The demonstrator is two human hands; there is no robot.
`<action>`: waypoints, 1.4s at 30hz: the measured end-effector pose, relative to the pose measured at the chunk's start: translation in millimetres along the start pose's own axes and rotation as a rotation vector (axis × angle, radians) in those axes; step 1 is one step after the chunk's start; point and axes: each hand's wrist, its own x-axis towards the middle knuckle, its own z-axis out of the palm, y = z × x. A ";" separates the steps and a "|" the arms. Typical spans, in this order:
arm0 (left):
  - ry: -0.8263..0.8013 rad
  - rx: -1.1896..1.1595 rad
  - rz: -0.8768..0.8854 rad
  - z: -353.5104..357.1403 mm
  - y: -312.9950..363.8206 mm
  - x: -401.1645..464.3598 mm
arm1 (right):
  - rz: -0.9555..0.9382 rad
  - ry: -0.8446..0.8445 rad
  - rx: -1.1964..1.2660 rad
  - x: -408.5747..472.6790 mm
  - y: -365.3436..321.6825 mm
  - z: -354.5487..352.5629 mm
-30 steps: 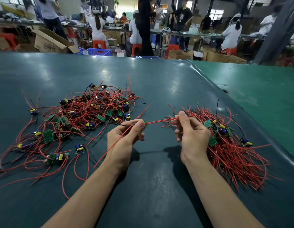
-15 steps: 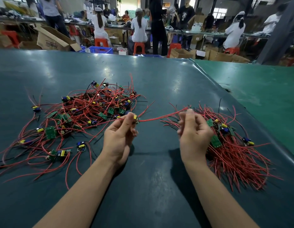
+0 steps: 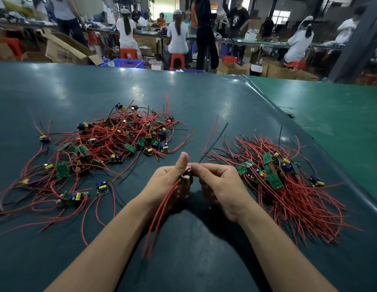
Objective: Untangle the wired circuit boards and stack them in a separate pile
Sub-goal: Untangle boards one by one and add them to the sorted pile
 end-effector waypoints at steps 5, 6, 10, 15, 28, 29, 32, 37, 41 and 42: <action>-0.074 -0.191 0.048 4.0 -7.4 1.3 | -0.008 -0.001 0.094 -0.5 -3.3 0.7; -0.105 -0.217 0.068 5.2 -9.0 1.3 | 0.010 0.022 0.107 0.2 -4.3 0.5; -0.157 -0.206 0.082 3.8 -13.7 3.7 | 0.104 0.083 0.180 3.7 -4.4 -1.7; -0.219 -0.128 0.131 1.6 -17.0 3.1 | 0.078 0.113 0.220 7.9 -3.5 -6.1; -0.040 -0.093 0.140 7.4 -19.4 4.6 | 0.112 0.136 0.137 3.7 -3.5 -3.8; -0.034 -0.092 0.127 6.8 -20.2 5.2 | 0.118 0.131 0.166 3.6 -3.7 -3.1; -0.026 -0.084 0.110 4.7 -20.0 5.8 | 0.141 0.088 0.183 3.6 -2.9 -1.8; -0.044 -0.065 0.086 3.9 -20.1 5.1 | 0.131 0.115 0.137 7.2 -0.5 -6.0; -0.036 -0.045 0.104 4.6 -17.5 6.1 | 0.063 0.193 0.100 10.4 1.4 -6.6; -0.038 -0.056 0.105 4.9 -17.2 5.5 | 0.049 0.215 0.098 11.4 1.1 -7.1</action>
